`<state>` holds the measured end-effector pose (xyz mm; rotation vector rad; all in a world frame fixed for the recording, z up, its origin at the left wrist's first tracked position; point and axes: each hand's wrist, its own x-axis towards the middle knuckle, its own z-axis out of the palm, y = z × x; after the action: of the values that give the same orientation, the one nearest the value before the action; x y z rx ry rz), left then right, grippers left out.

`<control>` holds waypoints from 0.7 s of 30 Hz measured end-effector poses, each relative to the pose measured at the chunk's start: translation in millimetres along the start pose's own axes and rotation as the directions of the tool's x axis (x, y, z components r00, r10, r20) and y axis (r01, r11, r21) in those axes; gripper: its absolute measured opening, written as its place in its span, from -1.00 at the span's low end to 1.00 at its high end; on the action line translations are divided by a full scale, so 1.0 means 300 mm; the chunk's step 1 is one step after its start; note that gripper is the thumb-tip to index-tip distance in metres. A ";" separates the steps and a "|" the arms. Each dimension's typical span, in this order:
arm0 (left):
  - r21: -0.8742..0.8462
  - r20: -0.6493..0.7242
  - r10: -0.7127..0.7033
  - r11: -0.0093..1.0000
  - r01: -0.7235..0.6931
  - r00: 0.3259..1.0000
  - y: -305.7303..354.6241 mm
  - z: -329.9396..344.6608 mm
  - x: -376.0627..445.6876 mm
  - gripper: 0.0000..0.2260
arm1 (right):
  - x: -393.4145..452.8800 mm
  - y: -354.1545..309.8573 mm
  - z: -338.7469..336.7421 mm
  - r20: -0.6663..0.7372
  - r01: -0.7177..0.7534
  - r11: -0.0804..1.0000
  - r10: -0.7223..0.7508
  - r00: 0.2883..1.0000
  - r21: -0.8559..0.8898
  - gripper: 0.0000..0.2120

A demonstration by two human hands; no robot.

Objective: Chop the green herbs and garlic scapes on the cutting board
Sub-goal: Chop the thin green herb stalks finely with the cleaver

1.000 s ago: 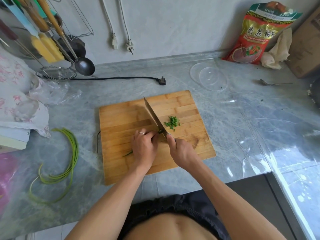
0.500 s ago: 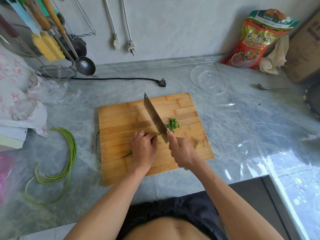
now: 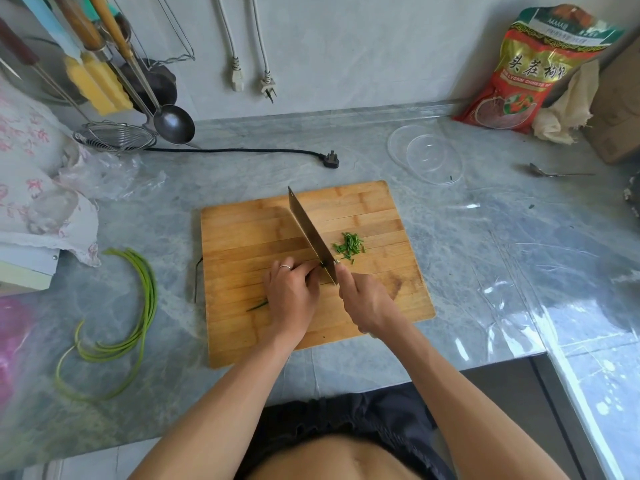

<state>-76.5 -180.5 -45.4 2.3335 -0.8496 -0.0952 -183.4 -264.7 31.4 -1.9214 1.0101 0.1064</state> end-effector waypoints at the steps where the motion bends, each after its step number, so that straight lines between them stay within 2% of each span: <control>1: 0.002 0.000 -0.002 1.000 0.002 1.000 -0.002 0.001 0.000 -0.90 | 0.001 -0.004 0.005 -0.001 0.009 1.000 -0.009 1.000 -0.026 -0.45; 3: 0.010 -0.004 -0.001 1.000 0.001 1.000 -0.003 0.003 0.001 -0.90 | -0.003 -0.009 0.017 -0.011 0.045 0.997 -0.046 0.999 -0.057 -0.51; 5: 0.012 -0.002 -0.005 1.000 0.005 1.000 -0.001 0.004 0.001 -0.90 | 0.009 -0.002 0.029 -0.031 0.052 0.997 -0.054 0.998 -0.059 -0.48; 11: -0.011 -0.012 0.006 1.000 -0.006 1.000 -0.002 0.003 0.000 -0.89 | 0.081 -0.028 0.036 -0.072 0.115 0.993 -0.116 0.991 -0.014 -0.54; 16: -0.025 -0.040 0.018 1.000 -0.019 0.999 -0.005 0.003 0.003 -0.92 | 0.111 -0.038 0.040 -0.097 0.113 0.989 -0.104 0.990 0.092 -0.48; 21: -0.039 -0.004 -0.017 0.999 0.017 1.000 -0.002 0.005 -0.006 -0.93 | 0.130 -0.051 0.044 -0.102 0.106 0.985 -0.093 0.990 0.133 -0.43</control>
<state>-78.1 -179.7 -47.2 2.3037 -0.8184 -0.1132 -143.1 -274.5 16.9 -1.8598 0.9566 -0.1117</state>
